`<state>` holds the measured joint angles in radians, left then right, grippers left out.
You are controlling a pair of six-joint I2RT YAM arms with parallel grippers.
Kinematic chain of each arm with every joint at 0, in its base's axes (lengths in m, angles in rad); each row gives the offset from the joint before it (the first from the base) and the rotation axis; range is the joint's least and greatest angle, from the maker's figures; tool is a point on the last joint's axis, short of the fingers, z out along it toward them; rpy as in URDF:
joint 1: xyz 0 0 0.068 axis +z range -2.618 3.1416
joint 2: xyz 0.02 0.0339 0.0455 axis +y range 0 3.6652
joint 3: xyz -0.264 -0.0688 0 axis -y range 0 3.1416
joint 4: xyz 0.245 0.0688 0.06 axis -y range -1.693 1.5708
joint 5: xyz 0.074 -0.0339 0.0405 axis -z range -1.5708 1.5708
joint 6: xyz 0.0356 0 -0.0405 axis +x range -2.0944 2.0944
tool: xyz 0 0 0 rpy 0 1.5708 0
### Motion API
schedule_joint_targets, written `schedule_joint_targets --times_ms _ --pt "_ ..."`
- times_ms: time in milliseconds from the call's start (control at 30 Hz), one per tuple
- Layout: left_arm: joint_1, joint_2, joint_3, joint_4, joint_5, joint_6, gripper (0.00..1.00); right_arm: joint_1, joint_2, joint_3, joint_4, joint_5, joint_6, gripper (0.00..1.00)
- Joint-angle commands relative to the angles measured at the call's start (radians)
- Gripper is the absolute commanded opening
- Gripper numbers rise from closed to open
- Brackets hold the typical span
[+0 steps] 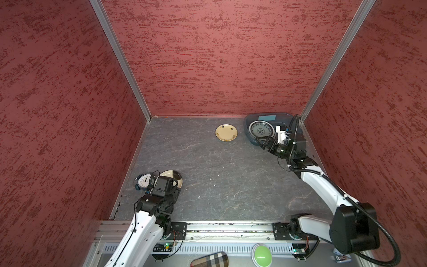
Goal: Place the plates into the plastic bin on the countertop
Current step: 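Grasp the cream flower-sprig plate rim with left gripper and tilt it up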
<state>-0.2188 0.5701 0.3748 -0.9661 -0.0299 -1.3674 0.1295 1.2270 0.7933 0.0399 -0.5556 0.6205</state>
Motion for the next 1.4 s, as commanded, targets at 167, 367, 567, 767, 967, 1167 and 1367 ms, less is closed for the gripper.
schedule_joint_targets --times_ms 167,367,567,767,967,1167,1367 --pt "0.037 0.101 -0.033 0.141 -0.028 -0.002 0.71 0.005 0.052 0.117 -0.168 -0.29 -0.128 0.99" --pt "0.068 0.123 -0.065 0.219 -0.024 0.007 0.6 0.005 0.047 0.131 -0.299 -0.33 -0.22 0.99" --pt "0.094 0.2 -0.074 0.3 -0.001 0.036 0.56 0.005 0.087 0.15 -0.359 -0.335 -0.258 0.99" --pt "0.107 0.251 -0.076 0.365 0.014 0.07 0.45 0.005 0.092 0.15 -0.35 -0.314 -0.251 0.99" --pt "0.114 0.275 -0.081 0.394 0.015 0.082 0.3 0.005 0.095 0.138 -0.316 -0.288 -0.217 0.99" --pt "0.118 0.295 -0.063 0.386 0.013 0.12 0.3 0.005 0.075 0.117 -0.239 -0.253 -0.143 0.99" --pt "0.121 0.296 -0.062 0.388 0.008 0.142 0.28 0.005 0.075 0.104 -0.198 -0.242 -0.102 0.99"
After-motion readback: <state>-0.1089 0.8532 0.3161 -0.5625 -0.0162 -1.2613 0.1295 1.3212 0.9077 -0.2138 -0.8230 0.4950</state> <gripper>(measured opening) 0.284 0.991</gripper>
